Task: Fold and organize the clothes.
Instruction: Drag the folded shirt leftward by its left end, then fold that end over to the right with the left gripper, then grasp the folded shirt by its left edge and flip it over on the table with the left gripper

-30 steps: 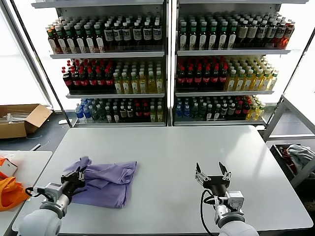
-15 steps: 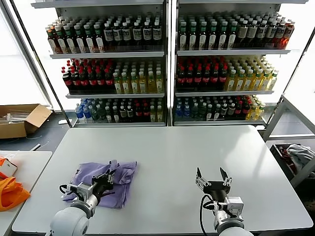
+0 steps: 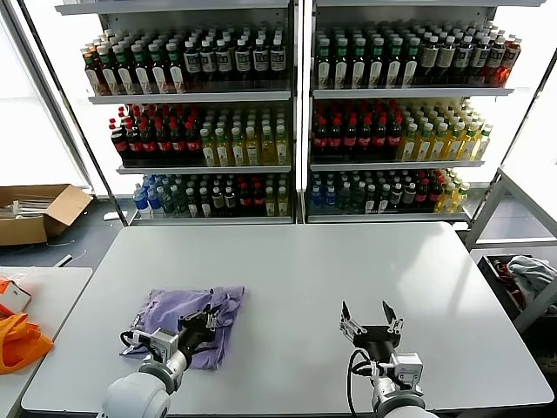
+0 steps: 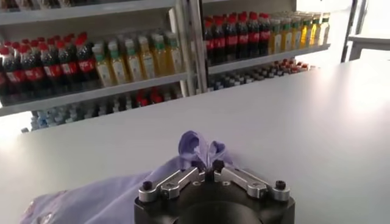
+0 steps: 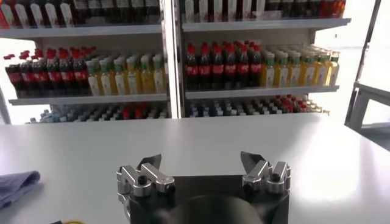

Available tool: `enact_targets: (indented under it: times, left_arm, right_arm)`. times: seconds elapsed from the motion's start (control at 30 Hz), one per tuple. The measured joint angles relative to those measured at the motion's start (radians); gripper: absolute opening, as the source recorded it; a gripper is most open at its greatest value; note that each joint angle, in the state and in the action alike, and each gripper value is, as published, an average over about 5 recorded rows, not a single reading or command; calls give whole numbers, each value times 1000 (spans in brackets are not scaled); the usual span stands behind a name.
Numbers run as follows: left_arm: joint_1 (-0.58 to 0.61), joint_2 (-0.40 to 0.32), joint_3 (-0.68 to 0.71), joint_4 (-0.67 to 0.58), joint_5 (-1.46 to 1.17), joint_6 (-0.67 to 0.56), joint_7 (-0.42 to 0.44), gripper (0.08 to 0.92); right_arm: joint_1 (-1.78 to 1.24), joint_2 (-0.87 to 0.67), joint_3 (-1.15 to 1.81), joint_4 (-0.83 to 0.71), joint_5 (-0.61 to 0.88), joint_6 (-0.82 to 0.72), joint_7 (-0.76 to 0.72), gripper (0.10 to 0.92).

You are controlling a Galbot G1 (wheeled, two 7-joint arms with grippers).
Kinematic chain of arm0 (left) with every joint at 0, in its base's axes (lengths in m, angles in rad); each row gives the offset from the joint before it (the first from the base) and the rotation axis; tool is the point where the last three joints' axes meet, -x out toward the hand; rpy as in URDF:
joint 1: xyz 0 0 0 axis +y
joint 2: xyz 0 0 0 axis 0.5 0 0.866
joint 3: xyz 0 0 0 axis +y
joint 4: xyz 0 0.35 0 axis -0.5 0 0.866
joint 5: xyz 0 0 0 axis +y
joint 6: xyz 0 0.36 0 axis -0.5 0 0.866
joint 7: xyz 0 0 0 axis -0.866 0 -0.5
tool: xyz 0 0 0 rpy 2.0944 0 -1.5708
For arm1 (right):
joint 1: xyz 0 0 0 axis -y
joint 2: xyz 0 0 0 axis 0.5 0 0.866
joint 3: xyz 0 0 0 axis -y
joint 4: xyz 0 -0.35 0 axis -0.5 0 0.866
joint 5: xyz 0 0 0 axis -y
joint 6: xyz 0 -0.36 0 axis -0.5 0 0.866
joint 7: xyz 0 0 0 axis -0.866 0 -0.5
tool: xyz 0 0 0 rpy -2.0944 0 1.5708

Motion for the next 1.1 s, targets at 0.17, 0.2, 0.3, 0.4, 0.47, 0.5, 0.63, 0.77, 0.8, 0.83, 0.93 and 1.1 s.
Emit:
enact_targets:
  times: [0.17,0.2,0.3,0.4,0.47,0.5,0.63,0.77,0.8,0.83,0.93,1.1]
  left_arm:
    - [19,-20,17,11,4,-14,13,326]
    - [22,-23,20,13,4,-17,15,360]
    - [33,-32,25,15,2,-24,21,447]
    - [43,-40,25,9,-18,-27,26,534]
    - [47,-46,22,-3,-52,-29,27,586]
    - [47,-50,19,-12,-77,-31,27,620]
    - [42,-59,-1,-64,-212,-48,17,733]
    - [32,-55,-44,-122,-348,-72,-2,807]
    - [29,-51,-58,-133,-375,-78,-8,816]
    - [27,-47,-74,-140,-396,-83,-15,819]
    - [22,-28,-128,-142,-428,-92,-33,822]
    - [31,4,-215,-94,-408,-92,-50,823]
  right_arm:
    - [0,-1,-5,-6,0,7,-2,823]
    - [0,-1,-7,-8,0,9,-2,823]
    - [1,-1,-11,-13,0,13,-2,823]
    - [3,-5,-10,-16,2,16,-3,823]
    - [5,-8,-9,-19,5,16,-4,823]
    - [7,-10,-8,-22,7,16,-4,823]
    - [19,-14,-11,-32,13,15,-7,823]
    - [36,-20,-19,-44,20,13,-9,823]
    - [42,-23,-22,-47,22,12,-10,823]
    - [47,-25,-25,-50,24,11,-10,823]
    - [62,-31,-33,-55,30,9,-11,823]
    - [78,-38,-41,-67,36,7,-12,823]
